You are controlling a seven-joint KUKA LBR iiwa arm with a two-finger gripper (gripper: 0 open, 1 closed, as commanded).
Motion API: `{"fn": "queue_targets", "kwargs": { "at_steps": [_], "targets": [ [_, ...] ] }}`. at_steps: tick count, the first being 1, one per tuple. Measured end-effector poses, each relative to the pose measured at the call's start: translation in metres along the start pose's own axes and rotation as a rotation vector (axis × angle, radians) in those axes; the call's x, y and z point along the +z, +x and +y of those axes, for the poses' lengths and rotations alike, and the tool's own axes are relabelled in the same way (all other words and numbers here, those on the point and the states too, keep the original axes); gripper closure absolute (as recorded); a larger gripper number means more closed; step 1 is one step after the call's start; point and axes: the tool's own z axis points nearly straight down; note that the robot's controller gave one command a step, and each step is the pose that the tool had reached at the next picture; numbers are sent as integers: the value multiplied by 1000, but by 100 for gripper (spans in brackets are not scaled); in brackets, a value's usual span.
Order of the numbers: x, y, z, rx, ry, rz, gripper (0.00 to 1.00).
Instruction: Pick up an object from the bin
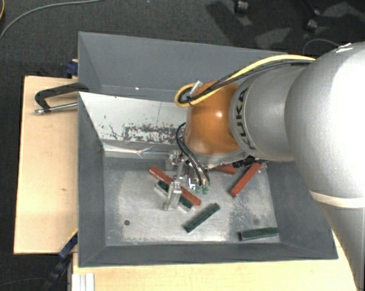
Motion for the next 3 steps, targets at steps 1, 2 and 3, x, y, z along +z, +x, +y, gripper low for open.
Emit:
{"fn": "queue_targets", "kwargs": {
  "at_steps": [1, 2, 3],
  "targets": [
    [-1, -1, 1, -1, 0, -2, 0],
    [-2, -2, 2, -1, -1, -2, 0],
    [-2, -2, 2, -1, 0, -2, 100]
  ]
}}
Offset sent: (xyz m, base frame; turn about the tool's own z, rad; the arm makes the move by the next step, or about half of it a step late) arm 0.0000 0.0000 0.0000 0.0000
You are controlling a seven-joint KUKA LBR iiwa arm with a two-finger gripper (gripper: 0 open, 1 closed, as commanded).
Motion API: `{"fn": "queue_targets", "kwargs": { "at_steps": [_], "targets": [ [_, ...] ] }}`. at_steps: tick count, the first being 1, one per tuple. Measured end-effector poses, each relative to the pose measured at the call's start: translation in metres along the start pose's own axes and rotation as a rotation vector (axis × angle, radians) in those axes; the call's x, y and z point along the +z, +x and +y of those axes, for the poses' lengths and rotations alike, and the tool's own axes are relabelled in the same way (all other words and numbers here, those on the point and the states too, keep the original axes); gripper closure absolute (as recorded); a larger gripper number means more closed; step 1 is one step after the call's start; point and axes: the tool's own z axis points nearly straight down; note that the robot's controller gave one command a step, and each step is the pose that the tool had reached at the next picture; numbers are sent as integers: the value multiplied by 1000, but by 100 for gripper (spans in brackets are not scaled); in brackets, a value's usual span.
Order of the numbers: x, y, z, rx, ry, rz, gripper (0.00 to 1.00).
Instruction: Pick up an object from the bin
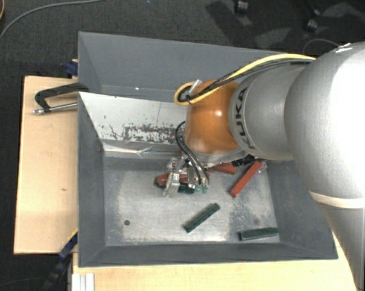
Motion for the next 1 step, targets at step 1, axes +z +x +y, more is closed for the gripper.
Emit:
{"fn": "queue_targets", "kwargs": {
  "at_steps": [1],
  "targets": [
    [-44, -3, 1, -1, -1, -6, 100]
  ]
}}
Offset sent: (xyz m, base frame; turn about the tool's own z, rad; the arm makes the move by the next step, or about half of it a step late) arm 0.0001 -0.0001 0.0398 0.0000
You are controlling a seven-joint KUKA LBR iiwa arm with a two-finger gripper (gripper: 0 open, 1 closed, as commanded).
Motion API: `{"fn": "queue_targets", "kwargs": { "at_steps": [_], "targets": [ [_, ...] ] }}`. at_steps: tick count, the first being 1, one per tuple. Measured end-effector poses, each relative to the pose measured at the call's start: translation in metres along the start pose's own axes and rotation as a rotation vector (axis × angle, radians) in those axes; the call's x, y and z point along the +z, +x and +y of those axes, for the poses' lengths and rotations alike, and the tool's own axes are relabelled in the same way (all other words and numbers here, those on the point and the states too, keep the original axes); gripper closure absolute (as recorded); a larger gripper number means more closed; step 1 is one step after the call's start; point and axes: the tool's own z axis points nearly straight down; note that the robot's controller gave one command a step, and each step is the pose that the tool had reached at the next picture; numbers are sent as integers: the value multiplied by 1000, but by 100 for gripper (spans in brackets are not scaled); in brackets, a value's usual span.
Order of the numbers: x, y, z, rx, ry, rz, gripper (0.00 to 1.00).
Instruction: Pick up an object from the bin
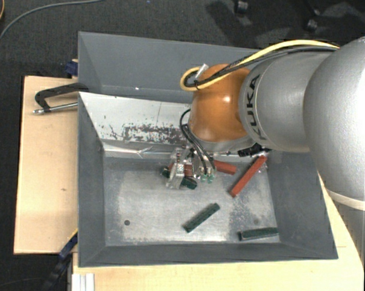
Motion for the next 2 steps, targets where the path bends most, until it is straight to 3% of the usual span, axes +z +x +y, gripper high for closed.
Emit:
{"fn": "queue_targets", "kwargs": {
  "at_steps": [2],
  "targets": [
    [-23, -3, 2, -2, 0, 2, 100]
  ]
}}
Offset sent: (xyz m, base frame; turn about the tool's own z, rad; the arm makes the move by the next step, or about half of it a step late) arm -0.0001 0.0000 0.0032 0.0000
